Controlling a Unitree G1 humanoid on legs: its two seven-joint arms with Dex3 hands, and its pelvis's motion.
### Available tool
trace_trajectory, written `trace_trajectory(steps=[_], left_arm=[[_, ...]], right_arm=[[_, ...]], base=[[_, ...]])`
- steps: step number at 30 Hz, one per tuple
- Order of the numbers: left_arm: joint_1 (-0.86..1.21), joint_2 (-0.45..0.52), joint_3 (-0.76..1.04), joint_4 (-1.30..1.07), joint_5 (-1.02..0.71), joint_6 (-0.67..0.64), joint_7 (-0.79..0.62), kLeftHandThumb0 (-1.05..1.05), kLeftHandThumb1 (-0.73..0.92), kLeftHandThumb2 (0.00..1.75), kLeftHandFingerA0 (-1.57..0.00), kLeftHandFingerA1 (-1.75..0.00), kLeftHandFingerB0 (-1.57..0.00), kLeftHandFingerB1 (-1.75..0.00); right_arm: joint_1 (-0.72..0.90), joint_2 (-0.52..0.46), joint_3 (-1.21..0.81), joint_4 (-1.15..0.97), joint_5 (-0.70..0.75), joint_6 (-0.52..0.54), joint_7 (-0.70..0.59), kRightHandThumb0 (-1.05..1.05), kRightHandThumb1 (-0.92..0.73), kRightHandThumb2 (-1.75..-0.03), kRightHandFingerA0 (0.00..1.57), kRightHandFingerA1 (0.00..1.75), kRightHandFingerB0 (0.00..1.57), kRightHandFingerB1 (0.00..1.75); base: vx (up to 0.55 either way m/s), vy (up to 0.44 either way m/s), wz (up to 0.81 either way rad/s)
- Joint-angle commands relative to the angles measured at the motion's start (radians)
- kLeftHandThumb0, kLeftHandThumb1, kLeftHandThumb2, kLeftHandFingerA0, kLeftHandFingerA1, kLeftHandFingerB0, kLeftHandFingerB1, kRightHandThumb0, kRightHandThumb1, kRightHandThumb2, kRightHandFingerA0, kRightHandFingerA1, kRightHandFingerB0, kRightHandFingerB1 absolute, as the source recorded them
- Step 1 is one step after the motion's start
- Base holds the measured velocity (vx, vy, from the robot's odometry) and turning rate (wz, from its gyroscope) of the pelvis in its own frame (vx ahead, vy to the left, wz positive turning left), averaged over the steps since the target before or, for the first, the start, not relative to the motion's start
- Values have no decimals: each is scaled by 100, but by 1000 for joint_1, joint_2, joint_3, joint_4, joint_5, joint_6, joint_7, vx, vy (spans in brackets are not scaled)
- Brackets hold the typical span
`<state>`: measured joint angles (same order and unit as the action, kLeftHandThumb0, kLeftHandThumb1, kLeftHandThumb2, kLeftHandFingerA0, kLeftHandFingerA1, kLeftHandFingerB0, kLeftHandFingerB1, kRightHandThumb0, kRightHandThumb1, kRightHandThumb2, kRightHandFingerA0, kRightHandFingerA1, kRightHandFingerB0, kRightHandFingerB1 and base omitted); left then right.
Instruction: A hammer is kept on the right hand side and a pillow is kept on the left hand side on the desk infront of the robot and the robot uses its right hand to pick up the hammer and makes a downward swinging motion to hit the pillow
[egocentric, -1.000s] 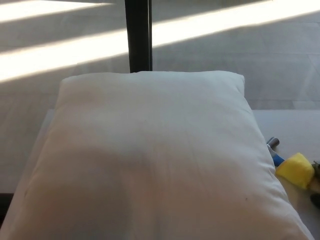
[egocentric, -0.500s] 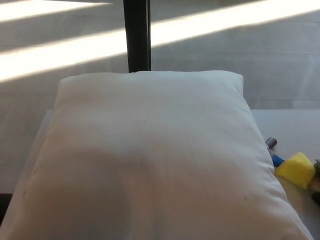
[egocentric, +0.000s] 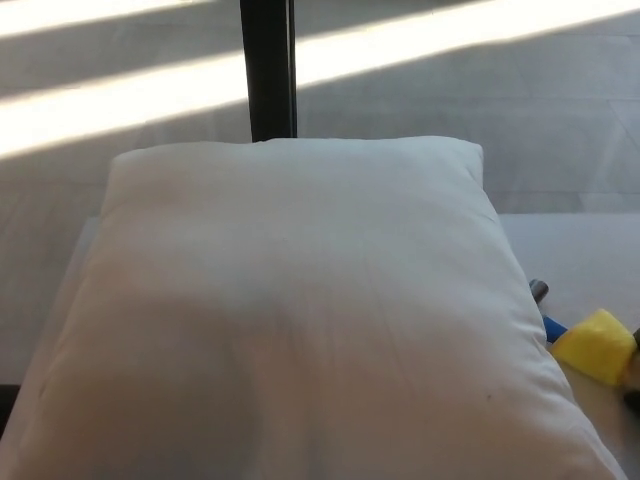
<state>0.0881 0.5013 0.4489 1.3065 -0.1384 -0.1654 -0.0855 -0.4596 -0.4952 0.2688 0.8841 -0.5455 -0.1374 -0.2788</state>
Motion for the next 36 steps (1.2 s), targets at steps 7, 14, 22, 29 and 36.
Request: trace_trajectory(steps=[7,14,22,29,36], left_arm=[[17,11,-3,10,2,-8,12,-58,72,62,-62,-61,-75,-54],[22,5,7,0,-15,-10,4,-58,73,62,-61,-63,-67,-52],[26,4,25,-14,-30,-2,0,-56,73,62,-61,-63,-65,-52],[30,7,14,-10,-19,-9,-8,-58,74,62,-58,-61,-68,-53],[29,7,16,1,-25,0,-2,-57,73,62,-56,-61,-65,-53]], right_arm=[[-86,21,-256,-30,220,59,133,-21,-56,-91,86,175,73,159],[-141,26,-319,-43,235,107,175,-16,-47,-105,90,167,85,144],[-200,42,-312,-47,237,97,176,-15,-50,-99,92,175,82,154],[-273,67,-264,-95,220,103,208,-21,-41,-116,93,171,89,142],[-344,103,-248,-192,225,161,219,-17,-51,-99,93,175,84,146]], base=[[0,0,0],[0,0,0],[0,0,0],[0,0,0],[0,0,0]])
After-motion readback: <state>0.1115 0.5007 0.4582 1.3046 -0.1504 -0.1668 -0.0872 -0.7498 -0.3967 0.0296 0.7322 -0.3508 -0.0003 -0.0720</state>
